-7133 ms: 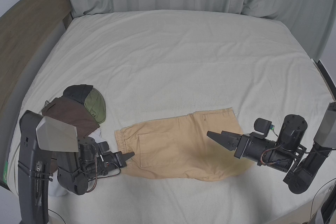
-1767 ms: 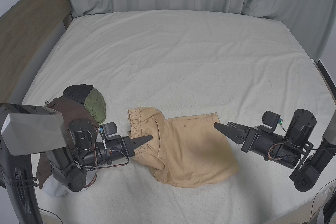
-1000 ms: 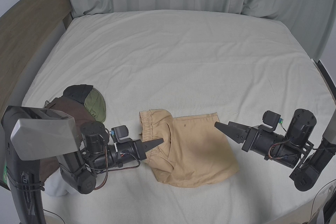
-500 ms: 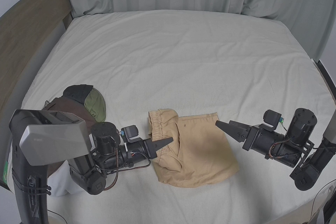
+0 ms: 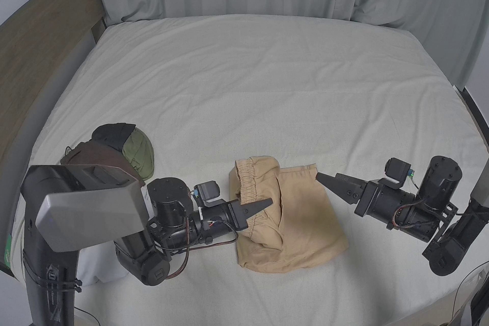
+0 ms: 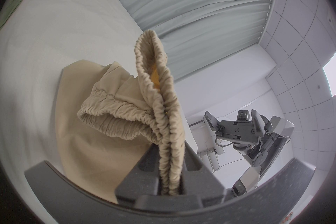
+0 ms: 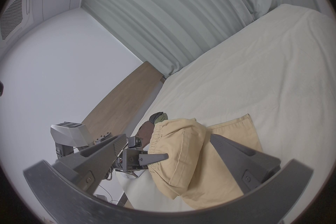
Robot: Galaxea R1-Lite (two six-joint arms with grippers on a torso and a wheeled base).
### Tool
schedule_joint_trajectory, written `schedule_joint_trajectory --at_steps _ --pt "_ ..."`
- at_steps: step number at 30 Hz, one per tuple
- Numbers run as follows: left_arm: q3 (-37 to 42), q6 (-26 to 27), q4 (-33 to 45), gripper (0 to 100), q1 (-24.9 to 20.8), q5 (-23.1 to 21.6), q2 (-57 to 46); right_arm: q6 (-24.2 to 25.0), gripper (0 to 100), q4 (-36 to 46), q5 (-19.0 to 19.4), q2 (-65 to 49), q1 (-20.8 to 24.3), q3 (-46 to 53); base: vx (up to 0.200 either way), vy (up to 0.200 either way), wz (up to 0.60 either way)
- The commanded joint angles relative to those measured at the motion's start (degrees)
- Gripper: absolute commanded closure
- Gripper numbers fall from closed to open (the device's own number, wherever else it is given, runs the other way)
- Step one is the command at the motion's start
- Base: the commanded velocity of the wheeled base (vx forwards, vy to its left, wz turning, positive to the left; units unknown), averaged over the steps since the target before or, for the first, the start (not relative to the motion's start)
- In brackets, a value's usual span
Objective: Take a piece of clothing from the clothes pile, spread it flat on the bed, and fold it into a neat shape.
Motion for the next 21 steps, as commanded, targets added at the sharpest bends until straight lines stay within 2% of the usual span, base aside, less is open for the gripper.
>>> schedule_joint_trajectory --at_steps 1,13,21 --pt "-2.17 0.04 -0.05 100 -0.96 1.15 2.16 0.00 0 -0.06 0.03 -0.02 -0.29 -0.09 0.000 0.000 0.00" --pt "-4.72 0.30 -0.05 100 -3.07 2.56 6.73 0.00 0 0.03 0.12 -0.02 -0.55 -0.36 0.000 0.000 0.00" --pt "-8.24 3.21 -0.05 100 -3.42 4.58 10.33 0.00 0 0.03 0.12 -0.02 -0.55 -0.36 0.000 0.000 0.00"
